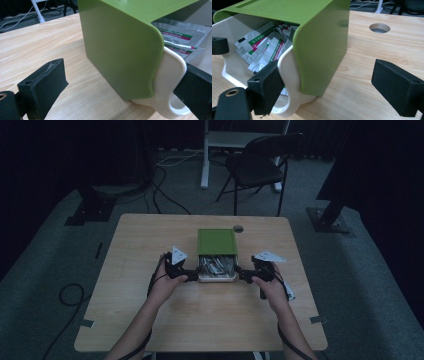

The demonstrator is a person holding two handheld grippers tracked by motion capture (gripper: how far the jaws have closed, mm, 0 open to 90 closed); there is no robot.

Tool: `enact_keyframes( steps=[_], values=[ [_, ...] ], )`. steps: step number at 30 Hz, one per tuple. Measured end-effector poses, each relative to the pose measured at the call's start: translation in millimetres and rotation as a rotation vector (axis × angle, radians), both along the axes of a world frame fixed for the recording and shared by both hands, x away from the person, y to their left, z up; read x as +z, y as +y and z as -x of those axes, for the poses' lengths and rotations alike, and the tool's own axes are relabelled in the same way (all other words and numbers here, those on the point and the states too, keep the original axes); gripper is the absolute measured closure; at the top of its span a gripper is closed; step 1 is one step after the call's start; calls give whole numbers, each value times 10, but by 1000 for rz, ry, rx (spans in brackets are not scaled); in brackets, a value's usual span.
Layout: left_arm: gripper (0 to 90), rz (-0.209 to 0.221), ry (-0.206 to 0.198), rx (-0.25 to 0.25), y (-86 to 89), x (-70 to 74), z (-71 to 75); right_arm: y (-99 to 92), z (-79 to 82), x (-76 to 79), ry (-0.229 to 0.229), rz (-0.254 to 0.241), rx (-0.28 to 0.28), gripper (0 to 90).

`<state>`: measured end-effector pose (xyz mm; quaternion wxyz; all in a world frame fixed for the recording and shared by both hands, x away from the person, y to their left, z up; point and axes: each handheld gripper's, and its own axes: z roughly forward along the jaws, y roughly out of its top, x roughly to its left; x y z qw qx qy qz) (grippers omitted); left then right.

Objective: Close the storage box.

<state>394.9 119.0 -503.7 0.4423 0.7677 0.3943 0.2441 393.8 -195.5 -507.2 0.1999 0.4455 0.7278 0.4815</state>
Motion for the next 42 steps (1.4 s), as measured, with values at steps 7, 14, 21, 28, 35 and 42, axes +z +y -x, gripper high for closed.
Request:
enact_keyframes(
  steps=[7, 14, 21, 28, 35, 42],
  values=[
    [33, -3, 2, 6, -9, 1, -23, 19, -38, 5, 4, 3, -19, 120],
    [33, -10, 2, 10, -11, 12, -70, 39, -84, -2, 2, -1, -43, 111],
    [33, -21, -3, 16, -23, 22, -102, 50, -105, -6, 1, -5, -61, 111],
    [33, -37, -12, 19, -32, 34, -119, 67, -117, -7, 0, -6, -81, 111],
    [33, -46, -16, 23, -35, 43, -146, 77, -136, -10, 4, -11, -97, 105],
    [33, -53, -21, 21, -52, 46, -152, 84, -150, -15, 21, -26, -121, 105]
  ],
)
